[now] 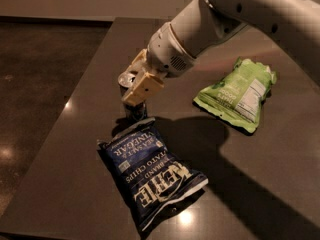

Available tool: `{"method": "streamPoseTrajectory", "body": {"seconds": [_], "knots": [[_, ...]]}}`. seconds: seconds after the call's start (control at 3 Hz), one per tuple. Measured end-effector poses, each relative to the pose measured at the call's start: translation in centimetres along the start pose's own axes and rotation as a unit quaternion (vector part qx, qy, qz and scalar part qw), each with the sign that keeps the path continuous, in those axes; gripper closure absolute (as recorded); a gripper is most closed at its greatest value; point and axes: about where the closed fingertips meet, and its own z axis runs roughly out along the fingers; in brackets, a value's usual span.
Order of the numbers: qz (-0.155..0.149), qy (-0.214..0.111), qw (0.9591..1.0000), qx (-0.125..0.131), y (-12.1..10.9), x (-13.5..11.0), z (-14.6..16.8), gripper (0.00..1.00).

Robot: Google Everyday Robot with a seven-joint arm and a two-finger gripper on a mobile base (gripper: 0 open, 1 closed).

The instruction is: Move redbull can near blue chip bag

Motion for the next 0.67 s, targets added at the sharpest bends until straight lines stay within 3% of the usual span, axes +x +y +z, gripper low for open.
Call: {"method": "streamPoseTrajectory", "body": {"seconds": [0.67], "knots": [[-0.003,0.004,1.0,-0.008,0.19,0.26,0.59,0.15]]}}
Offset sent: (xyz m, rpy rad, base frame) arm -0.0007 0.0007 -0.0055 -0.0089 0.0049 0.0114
